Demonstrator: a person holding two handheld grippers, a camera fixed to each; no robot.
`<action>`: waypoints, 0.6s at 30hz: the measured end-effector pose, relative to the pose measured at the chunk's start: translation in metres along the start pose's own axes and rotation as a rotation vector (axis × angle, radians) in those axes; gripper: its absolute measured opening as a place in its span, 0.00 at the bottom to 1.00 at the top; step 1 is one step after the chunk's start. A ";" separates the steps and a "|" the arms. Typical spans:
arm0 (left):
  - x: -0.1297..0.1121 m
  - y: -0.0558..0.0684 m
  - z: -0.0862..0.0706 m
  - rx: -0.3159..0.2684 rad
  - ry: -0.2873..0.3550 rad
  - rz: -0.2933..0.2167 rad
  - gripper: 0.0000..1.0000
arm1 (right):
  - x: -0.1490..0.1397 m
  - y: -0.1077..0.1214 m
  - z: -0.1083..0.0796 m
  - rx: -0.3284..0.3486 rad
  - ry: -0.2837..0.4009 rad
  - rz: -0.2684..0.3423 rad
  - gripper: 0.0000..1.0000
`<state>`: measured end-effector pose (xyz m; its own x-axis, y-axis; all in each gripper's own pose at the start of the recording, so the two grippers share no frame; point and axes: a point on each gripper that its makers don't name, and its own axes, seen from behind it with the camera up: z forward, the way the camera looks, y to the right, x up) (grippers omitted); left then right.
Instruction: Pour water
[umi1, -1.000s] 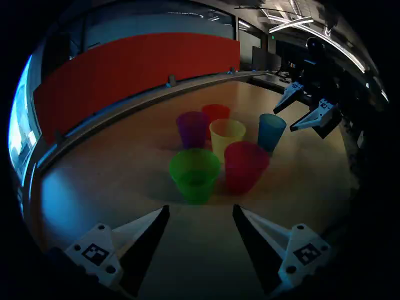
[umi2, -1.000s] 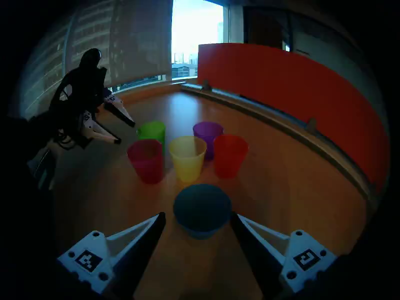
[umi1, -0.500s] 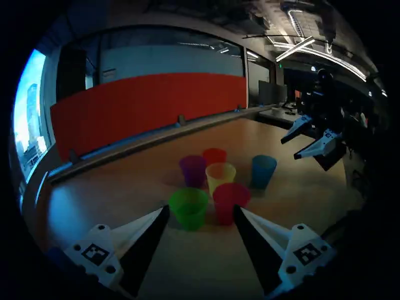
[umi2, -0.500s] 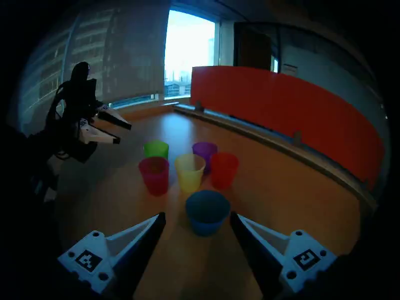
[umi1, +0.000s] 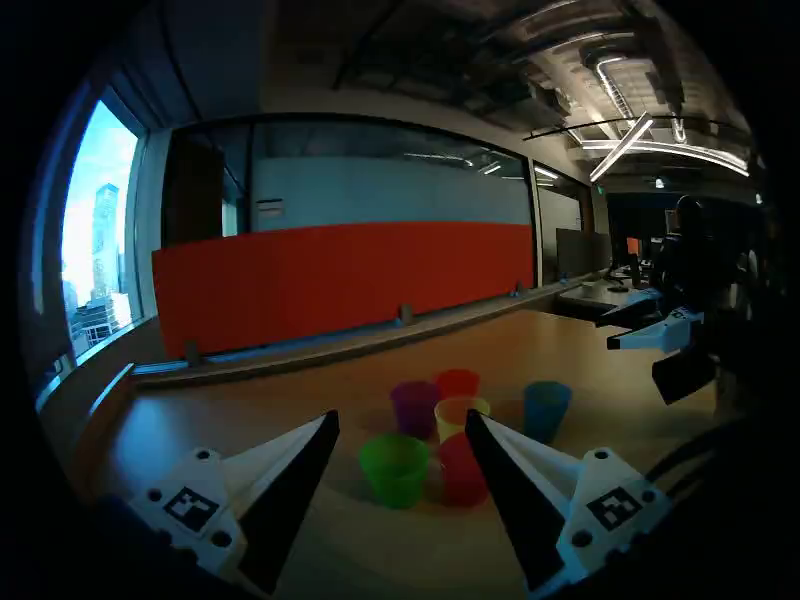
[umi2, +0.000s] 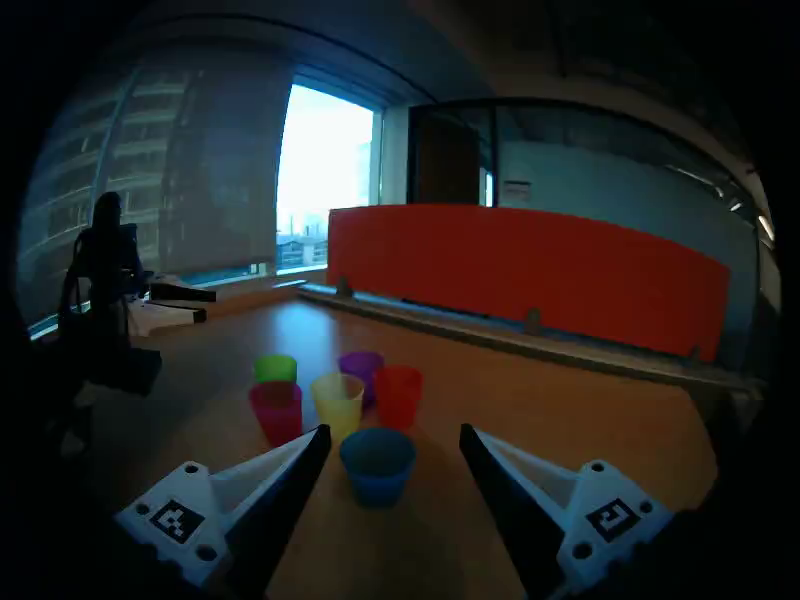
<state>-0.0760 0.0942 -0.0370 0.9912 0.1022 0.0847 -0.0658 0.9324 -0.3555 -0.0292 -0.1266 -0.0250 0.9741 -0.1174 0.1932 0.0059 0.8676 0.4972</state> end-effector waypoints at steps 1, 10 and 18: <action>0.002 -0.002 -0.002 0.017 0.013 -0.001 0.94 | 0.003 0.003 -0.001 -0.018 0.014 0.005 1.00; 0.026 -0.010 -0.022 0.147 0.117 -0.004 0.94 | 0.031 0.031 -0.016 -0.193 0.136 0.036 1.00; 0.029 -0.036 -0.037 0.298 0.163 -0.039 0.94 | 0.036 0.064 -0.035 -0.387 0.202 0.042 1.00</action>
<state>-0.0407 0.0508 -0.0562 0.9974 0.0306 -0.0657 -0.0349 0.9973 -0.0652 0.0139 -0.0580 -0.0160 0.9997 -0.0149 0.0184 0.0123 0.9912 0.1317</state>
